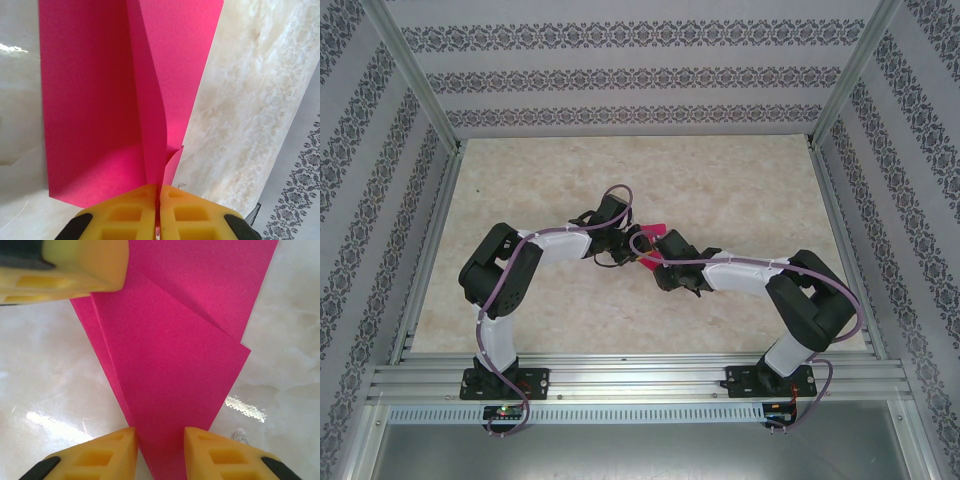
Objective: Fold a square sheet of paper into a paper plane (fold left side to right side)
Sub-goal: Fourth fold the wing at the center of the table.
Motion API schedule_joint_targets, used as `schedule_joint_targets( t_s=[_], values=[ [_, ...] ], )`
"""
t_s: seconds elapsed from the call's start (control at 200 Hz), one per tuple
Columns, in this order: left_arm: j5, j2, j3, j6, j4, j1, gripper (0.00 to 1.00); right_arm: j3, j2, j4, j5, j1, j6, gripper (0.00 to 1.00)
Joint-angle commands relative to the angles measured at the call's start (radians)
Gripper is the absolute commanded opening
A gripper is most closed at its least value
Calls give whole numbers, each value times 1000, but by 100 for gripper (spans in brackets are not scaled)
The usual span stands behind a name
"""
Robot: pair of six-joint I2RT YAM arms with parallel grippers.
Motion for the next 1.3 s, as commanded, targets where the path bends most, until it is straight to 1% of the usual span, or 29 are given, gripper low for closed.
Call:
schedule_joint_targets(
  t_s=[0.0,0.205,0.48,0.545,0.744,0.869,0.944,1.099,1.214,1.294],
  values=[
    [21,12,22,-8,-16,10,11,-10,13,34,24,6,10,29],
    [23,13,27,-2,-25,11,11,-11,8,33,26,3,13,24],
    [22,8,43,21,-52,15,16,-16,8,37,13,-3,14,16],
    [22,2,47,30,-61,17,20,-17,8,39,7,-4,11,15],
    [24,-35,64,74,-102,35,40,-19,12,44,-8,-7,7,13],
    [25,-72,68,103,-125,58,51,-19,15,44,-13,-7,7,12],
    [29,-91,69,116,-135,78,56,-21,16,48,-18,-8,5,12],
    [31,-132,63,136,-138,126,60,-26,9,57,-45,-14,7,12],
    [13,-171,35,153,-144,151,61,-32,-5,80,-106,-33,11,11],
    [13,-186,12,172,-142,153,58,-39,-14,101,-164,-54,19,10]
  ],
)
